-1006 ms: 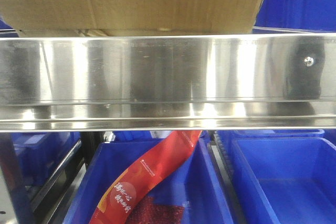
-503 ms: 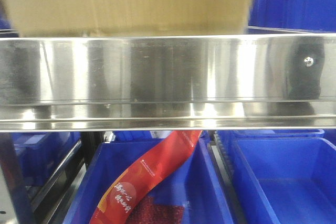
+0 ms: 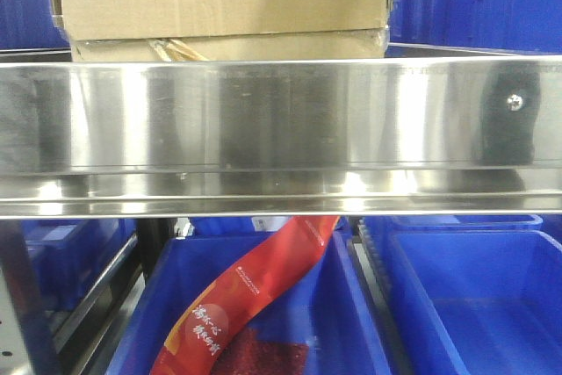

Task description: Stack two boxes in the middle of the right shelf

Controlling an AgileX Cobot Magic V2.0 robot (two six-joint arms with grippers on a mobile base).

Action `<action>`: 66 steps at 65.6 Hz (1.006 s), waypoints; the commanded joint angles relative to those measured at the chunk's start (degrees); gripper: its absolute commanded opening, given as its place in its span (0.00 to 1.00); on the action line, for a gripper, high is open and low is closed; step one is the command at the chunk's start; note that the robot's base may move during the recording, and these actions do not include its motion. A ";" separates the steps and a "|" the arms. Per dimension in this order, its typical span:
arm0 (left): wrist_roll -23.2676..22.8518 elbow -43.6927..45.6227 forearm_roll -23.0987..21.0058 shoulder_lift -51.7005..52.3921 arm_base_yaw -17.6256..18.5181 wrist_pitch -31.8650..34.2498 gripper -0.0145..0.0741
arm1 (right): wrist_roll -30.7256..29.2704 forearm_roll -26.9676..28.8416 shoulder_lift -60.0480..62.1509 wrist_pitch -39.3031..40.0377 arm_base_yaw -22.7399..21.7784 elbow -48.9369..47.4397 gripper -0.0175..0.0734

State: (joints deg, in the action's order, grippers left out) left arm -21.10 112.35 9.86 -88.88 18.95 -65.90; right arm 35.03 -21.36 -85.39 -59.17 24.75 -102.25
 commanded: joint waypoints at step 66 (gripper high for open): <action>0.12 -79.06 -3.57 56.57 0.06 53.41 0.04 | -1.10 -2.33 37.26 47.61 -0.05 61.62 0.02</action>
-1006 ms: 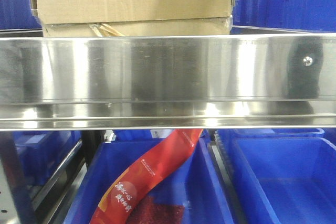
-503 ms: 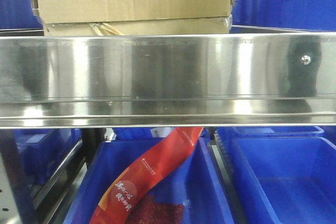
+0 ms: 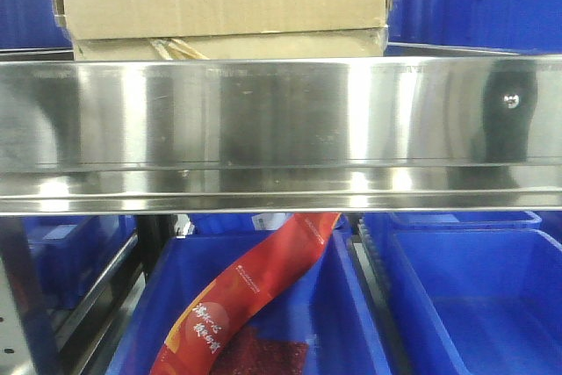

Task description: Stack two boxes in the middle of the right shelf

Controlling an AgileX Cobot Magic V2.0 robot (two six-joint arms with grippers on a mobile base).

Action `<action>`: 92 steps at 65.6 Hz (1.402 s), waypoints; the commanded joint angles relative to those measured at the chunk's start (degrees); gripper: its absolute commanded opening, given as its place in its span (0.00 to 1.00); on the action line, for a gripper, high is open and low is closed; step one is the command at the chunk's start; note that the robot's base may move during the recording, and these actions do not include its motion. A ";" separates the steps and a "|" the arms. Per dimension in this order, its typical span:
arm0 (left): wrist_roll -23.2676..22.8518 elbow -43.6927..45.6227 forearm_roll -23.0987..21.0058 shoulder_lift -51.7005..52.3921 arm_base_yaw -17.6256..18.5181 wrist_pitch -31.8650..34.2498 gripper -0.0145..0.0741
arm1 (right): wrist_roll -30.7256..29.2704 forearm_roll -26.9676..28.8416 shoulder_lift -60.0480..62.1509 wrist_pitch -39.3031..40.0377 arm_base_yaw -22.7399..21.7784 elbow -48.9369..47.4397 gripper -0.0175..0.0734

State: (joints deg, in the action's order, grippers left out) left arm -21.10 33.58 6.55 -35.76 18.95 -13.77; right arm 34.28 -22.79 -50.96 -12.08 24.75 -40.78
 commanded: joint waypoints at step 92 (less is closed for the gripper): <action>0.12 -0.29 -0.25 9.94 0.06 4.21 0.04 | -34.81 21.12 41.70 11.04 -25.41 32.09 0.02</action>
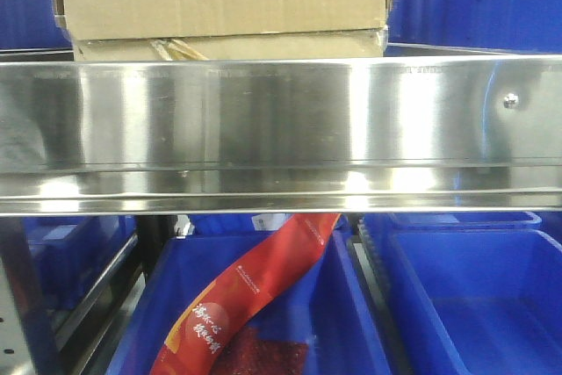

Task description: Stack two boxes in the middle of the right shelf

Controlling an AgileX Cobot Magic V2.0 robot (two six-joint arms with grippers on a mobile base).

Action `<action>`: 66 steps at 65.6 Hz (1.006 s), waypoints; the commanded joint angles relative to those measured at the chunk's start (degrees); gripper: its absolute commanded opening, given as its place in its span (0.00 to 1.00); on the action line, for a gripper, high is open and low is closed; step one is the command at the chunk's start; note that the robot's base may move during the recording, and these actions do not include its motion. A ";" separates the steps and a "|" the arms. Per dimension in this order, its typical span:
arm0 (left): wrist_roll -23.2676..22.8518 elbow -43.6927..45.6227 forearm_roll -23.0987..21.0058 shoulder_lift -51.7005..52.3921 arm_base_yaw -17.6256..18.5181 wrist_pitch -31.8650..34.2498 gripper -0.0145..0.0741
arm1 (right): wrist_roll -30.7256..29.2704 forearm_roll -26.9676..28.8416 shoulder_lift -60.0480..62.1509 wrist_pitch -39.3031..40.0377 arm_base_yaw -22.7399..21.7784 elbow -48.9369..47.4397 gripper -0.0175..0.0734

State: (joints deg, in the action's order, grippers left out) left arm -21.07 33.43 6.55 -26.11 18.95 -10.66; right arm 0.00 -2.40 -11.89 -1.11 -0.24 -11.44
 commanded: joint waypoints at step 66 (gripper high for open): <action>0.09 -0.13 -0.25 0.12 0.06 1.41 0.04 | -0.52 2.40 11.89 0.76 -0.63 11.44 0.02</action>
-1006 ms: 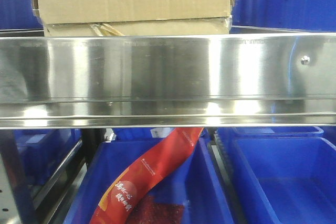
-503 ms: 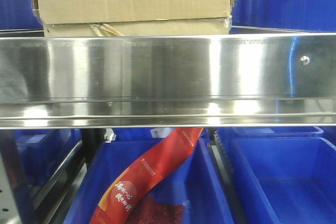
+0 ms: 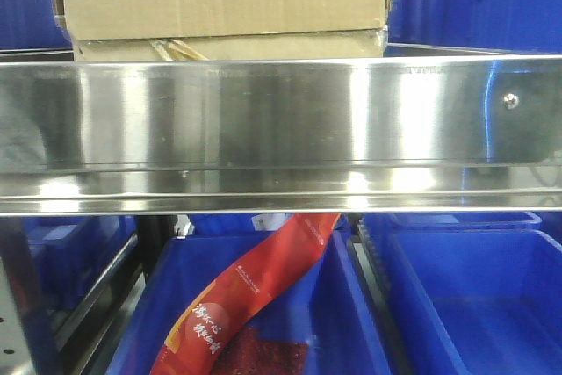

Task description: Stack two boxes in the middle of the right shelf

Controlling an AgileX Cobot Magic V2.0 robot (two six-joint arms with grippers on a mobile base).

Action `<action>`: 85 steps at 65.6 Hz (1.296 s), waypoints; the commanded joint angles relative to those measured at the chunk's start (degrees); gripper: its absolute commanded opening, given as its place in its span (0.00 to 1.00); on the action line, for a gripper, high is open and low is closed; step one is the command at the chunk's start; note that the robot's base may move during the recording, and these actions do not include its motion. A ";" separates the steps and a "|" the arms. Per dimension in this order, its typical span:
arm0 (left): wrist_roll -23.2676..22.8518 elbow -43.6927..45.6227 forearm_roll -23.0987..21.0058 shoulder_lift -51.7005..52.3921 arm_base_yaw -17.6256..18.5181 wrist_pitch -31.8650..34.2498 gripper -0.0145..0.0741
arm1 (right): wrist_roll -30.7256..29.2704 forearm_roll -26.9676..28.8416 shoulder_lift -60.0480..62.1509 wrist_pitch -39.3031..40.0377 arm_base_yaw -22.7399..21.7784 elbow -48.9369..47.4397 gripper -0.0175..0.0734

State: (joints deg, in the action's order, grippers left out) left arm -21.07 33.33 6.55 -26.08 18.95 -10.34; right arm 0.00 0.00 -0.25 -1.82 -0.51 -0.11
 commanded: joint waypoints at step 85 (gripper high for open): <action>20.40 -29.70 -3.72 23.87 -16.42 9.22 0.04 | -0.52 -0.38 0.25 2.23 -0.36 0.11 0.02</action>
State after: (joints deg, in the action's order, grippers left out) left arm -1.07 5.92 3.29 -5.23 3.84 -2.73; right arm 0.00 0.00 -0.25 -0.95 -0.51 -0.11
